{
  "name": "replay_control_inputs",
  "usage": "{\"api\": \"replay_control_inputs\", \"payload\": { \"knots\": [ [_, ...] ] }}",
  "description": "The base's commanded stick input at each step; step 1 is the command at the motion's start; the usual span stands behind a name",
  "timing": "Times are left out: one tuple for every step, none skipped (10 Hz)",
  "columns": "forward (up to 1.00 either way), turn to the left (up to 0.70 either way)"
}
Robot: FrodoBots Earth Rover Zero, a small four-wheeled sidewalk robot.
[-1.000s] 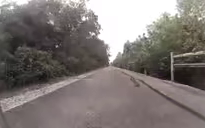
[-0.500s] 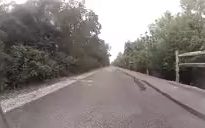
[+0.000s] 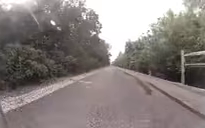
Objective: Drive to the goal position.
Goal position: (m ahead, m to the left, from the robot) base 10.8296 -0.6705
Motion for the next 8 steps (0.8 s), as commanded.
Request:
{"api": "replay_control_inputs", "payload": {
  "knots": [
    [0.70,-0.10],
    [0.70,-0.06],
    [0.70,-0.03],
    [0.70,0.00],
    [0.70,0.00],
    [0.70,0.00],
    [0.70,0.00],
    [0.70,0.00]
  ]
}}
